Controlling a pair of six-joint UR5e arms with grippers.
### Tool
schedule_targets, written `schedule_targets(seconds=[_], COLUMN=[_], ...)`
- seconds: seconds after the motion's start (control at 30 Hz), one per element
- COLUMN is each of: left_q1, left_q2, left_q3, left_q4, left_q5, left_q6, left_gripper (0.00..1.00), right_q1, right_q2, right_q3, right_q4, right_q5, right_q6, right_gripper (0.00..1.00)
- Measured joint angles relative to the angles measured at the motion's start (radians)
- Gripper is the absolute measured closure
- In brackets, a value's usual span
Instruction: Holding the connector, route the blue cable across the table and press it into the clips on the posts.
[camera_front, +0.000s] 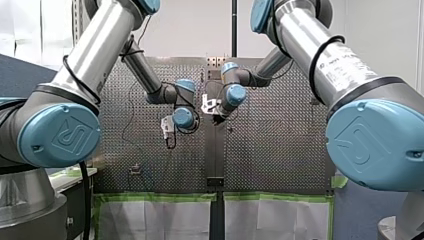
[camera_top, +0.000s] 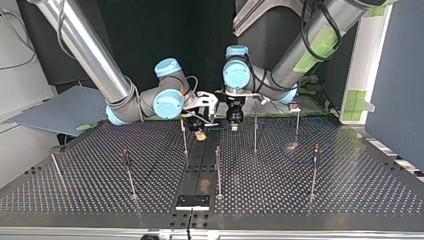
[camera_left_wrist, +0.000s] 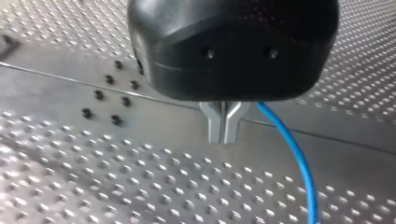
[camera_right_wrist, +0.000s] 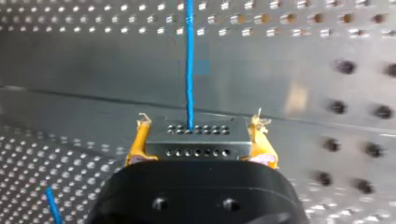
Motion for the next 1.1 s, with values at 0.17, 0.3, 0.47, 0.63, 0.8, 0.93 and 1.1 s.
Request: schedule_targets(seconds=[0.17, 0.3, 0.47, 0.63, 0.8, 0.93, 1.1], left_q1=[-0.005, -0.007, -0.009, -0.017, -0.023, -0.027, -0.028], left_q2=[0.044, 0.075, 0.118, 0.160, 0.173, 0.175, 0.175], left_q3=[0.001, 0.001, 0.001, 0.011, 0.035, 0.047, 0.045], left_q4=[-0.003, -0.005, -0.005, -0.003, -0.008, -0.026, -0.066], left_q5=[-0.001, -0.002, -0.033, -0.071, -0.080, -0.088, -0.124], left_q6=[0.001, 0.002, 0.003, 0.016, 0.017, 0.006, -0.026], left_gripper=[1.00, 1.00, 1.00, 1.00, 1.00, 1.00, 1.00], right_q1=[0.005, 0.003, -0.001, -0.001, 0.002, 0.002, 0.004], right_q2=[-0.038, -0.068, -0.107, -0.142, -0.160, -0.178, -0.203], right_q3=[0.000, 0.000, 0.000, 0.000, 0.000, 0.000, 0.002], right_q4=[0.015, 0.030, 0.046, 0.073, 0.097, 0.122, 0.150], right_q5=[0.000, 0.000, -0.001, -0.001, -0.002, -0.004, -0.006], right_q6=[0.005, 0.005, 0.007, 0.007, 0.008, 0.015, 0.021], right_gripper=[1.00, 1.00, 1.00, 1.00, 1.00, 1.00, 1.00])
